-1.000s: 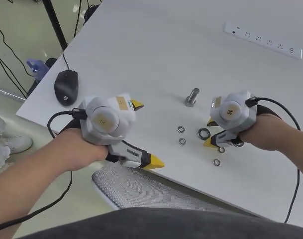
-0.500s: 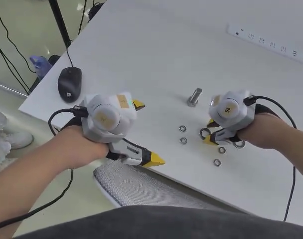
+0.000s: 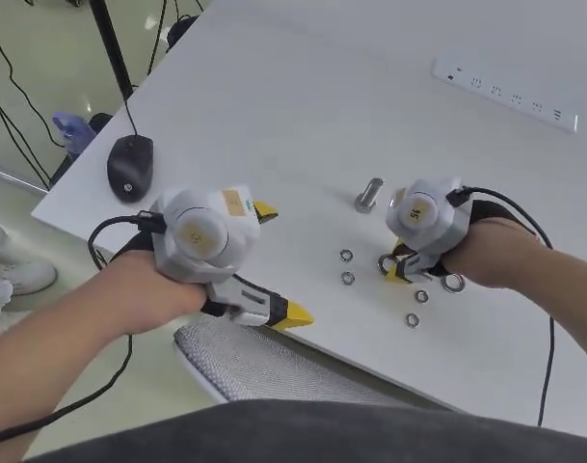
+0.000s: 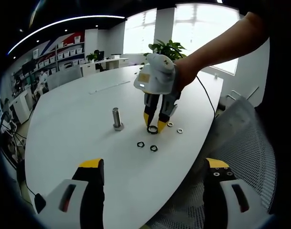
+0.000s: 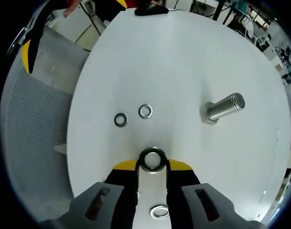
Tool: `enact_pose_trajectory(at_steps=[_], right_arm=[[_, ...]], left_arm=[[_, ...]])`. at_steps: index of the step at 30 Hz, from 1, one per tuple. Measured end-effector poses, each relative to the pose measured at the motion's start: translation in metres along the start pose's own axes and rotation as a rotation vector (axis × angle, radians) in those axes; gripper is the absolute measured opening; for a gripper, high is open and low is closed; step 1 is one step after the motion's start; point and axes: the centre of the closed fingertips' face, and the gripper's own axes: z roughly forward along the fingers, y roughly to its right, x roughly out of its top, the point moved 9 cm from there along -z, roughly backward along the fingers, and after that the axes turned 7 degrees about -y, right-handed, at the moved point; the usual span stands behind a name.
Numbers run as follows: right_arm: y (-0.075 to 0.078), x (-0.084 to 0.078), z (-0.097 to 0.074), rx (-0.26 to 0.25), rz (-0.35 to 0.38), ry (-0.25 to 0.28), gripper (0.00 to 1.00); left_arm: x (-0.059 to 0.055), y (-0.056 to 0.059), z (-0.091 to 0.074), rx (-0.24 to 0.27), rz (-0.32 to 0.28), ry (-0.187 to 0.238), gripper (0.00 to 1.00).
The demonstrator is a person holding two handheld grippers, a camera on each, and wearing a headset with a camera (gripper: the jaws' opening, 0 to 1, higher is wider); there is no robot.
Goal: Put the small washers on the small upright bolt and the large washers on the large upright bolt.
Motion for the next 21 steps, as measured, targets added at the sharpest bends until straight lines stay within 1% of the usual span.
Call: enact_pose_trajectory(at_steps=[9, 11, 13, 17, 21], right_arm=[[0.001, 0.000, -0.001, 0.000, 0.020, -0.005, 0.21], [0.002, -0.001, -0.001, 0.012, 0.029, -0.001, 0.21], [0.002, -0.002, -0.002, 0.012, 0.024, -0.006, 0.21], [0.003, -0.004, -0.009, 0.019, 0.032, -0.012, 0.21], [0.005, -0.004, -0.021, 0.022, 0.041, -0.012, 0.21]], left_arm=[[-0.002, 0.004, 0.000, -0.006, -0.004, -0.008, 0.84], [-0.003, 0.004, 0.000, -0.007, -0.001, -0.012, 0.83], [-0.003, 0.004, 0.000, -0.008, 0.000, -0.013, 0.83], [-0.001, 0.003, 0.000, -0.006, 0.002, -0.009, 0.83], [0.001, 0.002, 0.000, -0.004, 0.007, -0.007, 0.84]])
